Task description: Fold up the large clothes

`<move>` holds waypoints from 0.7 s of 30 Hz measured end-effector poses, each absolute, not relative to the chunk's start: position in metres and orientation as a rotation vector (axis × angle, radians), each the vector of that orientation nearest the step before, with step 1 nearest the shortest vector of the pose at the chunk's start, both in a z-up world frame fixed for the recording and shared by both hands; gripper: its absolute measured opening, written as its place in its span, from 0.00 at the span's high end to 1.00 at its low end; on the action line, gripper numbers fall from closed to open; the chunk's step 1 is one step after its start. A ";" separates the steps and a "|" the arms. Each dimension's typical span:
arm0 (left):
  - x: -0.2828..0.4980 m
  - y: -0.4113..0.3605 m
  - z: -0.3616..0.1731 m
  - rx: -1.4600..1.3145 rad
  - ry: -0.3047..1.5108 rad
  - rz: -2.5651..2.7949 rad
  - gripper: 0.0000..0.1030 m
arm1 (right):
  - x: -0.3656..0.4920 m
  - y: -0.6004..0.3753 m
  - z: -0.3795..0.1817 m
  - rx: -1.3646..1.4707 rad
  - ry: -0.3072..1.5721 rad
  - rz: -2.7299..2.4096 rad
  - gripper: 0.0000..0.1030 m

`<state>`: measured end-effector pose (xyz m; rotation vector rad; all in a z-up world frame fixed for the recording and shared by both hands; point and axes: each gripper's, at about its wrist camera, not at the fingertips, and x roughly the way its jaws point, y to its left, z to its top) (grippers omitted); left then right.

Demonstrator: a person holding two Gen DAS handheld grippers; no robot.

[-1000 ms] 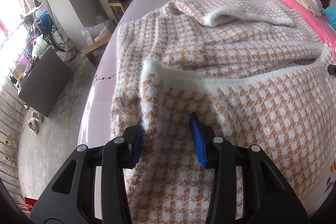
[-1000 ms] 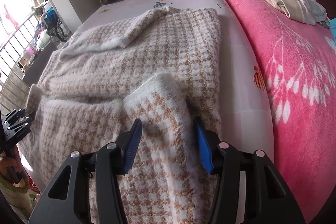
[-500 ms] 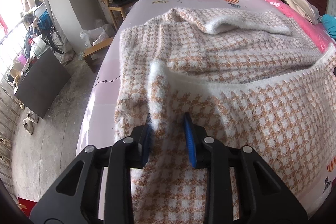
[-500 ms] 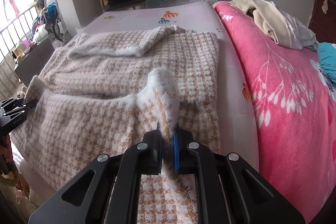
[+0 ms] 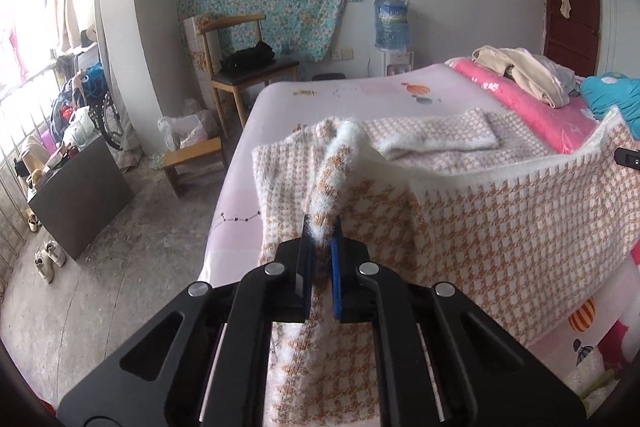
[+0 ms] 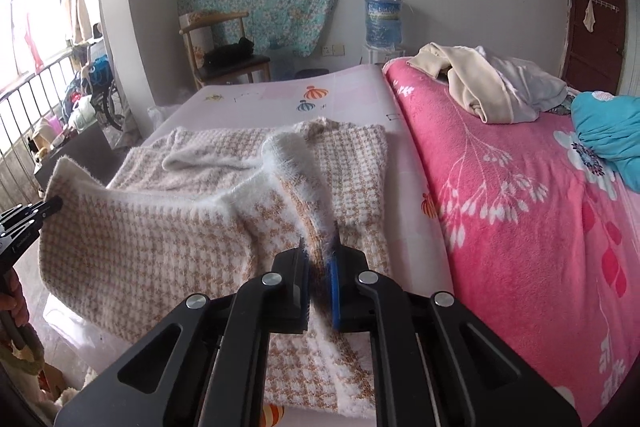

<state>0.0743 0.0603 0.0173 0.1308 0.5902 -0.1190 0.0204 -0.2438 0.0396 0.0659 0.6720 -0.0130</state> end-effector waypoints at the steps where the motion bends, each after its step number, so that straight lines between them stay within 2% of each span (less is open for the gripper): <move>1: 0.074 0.059 0.025 0.136 0.569 -0.123 0.94 | 0.019 -0.245 0.045 0.067 0.655 -0.002 0.93; 7: 0.094 0.045 0.067 0.183 0.454 -0.144 0.94 | 0.045 -0.247 0.079 0.022 0.565 0.028 0.93; 12: 0.155 0.045 0.085 0.208 0.418 -0.134 0.94 | 0.105 -0.255 0.101 0.019 0.517 0.057 0.93; 17: 0.252 0.054 0.082 0.175 0.510 -0.148 0.94 | 0.196 -0.268 0.102 0.063 0.553 0.076 0.93; 21: 0.332 0.061 0.044 0.132 0.668 -0.158 0.94 | 0.272 -0.286 0.070 0.157 0.665 0.110 0.93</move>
